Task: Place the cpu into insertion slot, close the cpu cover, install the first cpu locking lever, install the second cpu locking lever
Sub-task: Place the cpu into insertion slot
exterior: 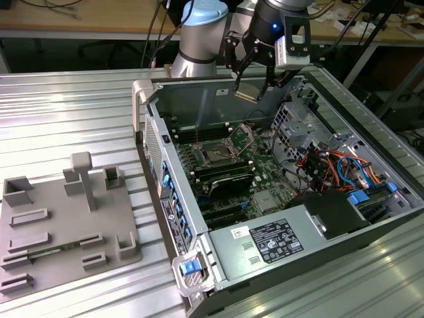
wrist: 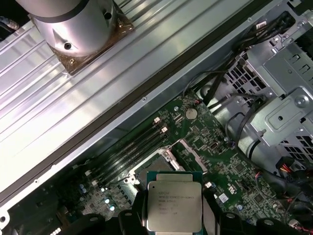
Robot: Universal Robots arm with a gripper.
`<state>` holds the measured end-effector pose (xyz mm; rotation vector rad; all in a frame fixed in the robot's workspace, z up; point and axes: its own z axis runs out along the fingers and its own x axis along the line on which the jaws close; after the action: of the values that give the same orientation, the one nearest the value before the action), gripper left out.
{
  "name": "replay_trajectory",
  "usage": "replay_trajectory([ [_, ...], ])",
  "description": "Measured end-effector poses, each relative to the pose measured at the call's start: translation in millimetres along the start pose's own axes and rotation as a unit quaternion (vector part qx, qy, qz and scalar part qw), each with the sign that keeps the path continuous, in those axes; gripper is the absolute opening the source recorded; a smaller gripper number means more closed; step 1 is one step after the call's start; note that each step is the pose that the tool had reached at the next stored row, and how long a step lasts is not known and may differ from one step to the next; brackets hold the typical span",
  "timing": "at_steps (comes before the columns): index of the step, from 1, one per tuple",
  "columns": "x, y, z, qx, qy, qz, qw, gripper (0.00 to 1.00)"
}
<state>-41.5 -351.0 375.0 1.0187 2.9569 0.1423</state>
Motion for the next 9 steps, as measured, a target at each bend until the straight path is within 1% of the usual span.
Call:
replay_trajectory([
  [9,0.0,0.0,0.2,-0.0005,-0.0022,0.025,0.99969,0.55],
])
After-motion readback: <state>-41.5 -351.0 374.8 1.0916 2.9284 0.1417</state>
